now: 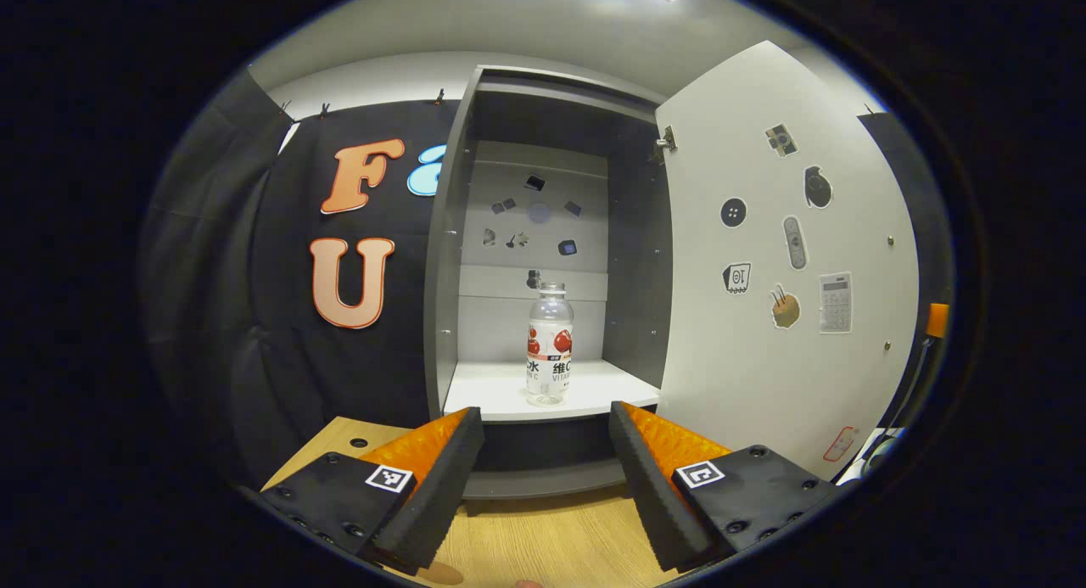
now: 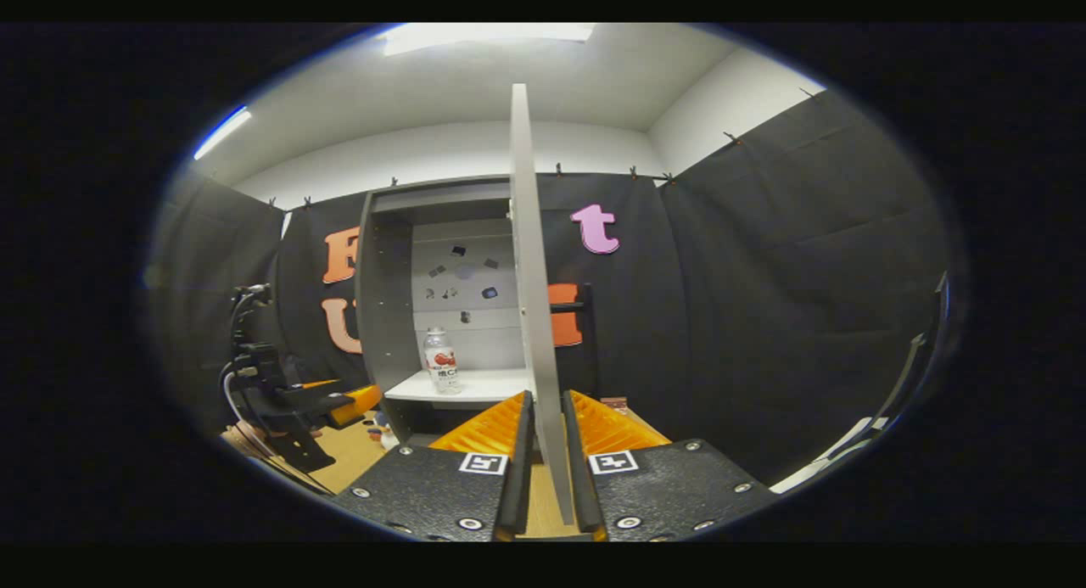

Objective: Open the cabinet door with the right hand, grasp the bottle in the cabinet with the left hand and place it on the coaster, then close the cabinet door with the right hand.

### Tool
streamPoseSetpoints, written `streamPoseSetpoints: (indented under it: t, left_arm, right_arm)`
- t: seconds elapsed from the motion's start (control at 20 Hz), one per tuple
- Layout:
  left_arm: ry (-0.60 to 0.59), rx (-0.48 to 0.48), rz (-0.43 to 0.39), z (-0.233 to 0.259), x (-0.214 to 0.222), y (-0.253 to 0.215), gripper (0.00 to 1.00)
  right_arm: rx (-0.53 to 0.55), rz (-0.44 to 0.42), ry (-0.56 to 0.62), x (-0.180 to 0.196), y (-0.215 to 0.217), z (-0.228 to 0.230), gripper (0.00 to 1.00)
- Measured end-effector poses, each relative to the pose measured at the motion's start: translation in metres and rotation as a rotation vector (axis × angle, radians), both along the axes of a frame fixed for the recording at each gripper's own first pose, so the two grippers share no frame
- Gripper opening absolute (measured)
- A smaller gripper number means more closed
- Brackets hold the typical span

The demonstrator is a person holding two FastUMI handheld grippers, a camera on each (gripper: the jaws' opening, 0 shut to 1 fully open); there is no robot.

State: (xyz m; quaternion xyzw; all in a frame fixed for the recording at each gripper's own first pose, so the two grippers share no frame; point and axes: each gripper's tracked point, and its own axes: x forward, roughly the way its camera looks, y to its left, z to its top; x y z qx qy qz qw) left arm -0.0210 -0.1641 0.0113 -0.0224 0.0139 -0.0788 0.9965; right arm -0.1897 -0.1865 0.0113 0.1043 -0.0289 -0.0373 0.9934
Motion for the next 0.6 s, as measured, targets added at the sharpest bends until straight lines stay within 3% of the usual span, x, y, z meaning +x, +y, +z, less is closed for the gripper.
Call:
streamPoseSetpoints:
  t: [0.05, 0.1, 0.2, 0.4, 0.45, 0.5, 0.6]
  left_arm:
    - [0.009, 0.001, -0.015, -0.003, 0.013, -0.004, 0.97]
    - [0.006, 0.004, -0.027, -0.004, 0.025, -0.006, 0.97]
    - [-0.006, 0.022, -0.043, -0.004, 0.051, -0.01, 0.97]
    - [-0.029, 0.043, -0.077, -0.005, 0.101, -0.014, 0.97]
    - [-0.034, 0.038, -0.086, -0.005, 0.116, -0.014, 0.97]
    - [-0.032, 0.032, -0.098, -0.006, 0.129, -0.014, 0.97]
    - [-0.022, 0.026, -0.114, -0.011, 0.153, -0.015, 0.97]
  right_arm:
    - [-0.009, 0.0, 0.01, 0.004, 0.008, -0.003, 0.34]
    - [-0.016, 0.003, 0.023, 0.009, 0.016, -0.006, 0.32]
    - [-0.035, 0.012, 0.038, 0.024, 0.035, -0.007, 0.45]
    - [-0.055, 0.019, 0.027, 0.053, 0.065, 0.002, 0.6]
    - [-0.049, 0.022, 0.013, 0.063, 0.072, 0.006, 0.71]
    - [-0.049, 0.022, 0.002, 0.07, 0.077, 0.01, 0.72]
    - [-0.067, 0.016, -0.007, 0.088, 0.086, 0.012, 0.9]
